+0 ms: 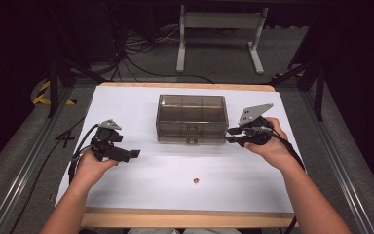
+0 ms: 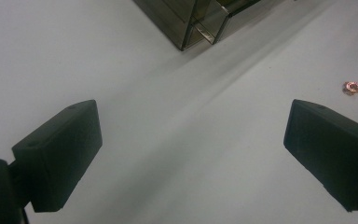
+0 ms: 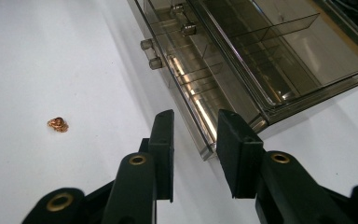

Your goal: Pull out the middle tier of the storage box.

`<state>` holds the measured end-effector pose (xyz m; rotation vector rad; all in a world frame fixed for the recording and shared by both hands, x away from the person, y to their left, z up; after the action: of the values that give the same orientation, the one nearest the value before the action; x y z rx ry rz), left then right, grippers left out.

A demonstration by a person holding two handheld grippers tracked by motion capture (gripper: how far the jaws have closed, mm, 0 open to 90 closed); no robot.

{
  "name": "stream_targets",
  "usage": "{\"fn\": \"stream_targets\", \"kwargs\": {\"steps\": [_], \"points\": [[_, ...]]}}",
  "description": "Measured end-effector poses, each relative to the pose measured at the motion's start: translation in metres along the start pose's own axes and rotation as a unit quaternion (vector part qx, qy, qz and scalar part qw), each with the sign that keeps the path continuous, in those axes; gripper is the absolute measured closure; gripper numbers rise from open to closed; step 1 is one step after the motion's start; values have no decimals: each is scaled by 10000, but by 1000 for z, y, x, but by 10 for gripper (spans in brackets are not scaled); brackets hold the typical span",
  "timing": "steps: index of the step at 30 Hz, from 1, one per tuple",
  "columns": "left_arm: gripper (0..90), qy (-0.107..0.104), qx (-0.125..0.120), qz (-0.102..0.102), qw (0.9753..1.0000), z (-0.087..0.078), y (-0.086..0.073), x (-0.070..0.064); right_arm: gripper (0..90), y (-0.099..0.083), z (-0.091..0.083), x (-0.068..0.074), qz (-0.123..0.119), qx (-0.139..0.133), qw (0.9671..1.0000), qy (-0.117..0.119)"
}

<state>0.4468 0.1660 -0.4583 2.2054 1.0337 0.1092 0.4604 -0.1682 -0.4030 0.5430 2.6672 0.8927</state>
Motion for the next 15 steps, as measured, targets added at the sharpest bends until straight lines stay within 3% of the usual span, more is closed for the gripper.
{"fn": "stream_targets", "kwargs": {"steps": [15], "points": [[48, 9, -15, -16, 10000, -3, -1, 1, 662, 8, 14, -7, -229, 497, 9981, 289]]}}
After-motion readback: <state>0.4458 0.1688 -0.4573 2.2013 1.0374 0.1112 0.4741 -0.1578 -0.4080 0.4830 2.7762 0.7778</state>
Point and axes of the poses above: each handheld gripper's, and its own axes: z roughly forward along the jaws, y roughly out of its top, x roughly to its left, the point moved 10 cm from there along z, roughly forward along the jaws, and after that the axes turned 3 degrees about x, right-handed, at the moved point
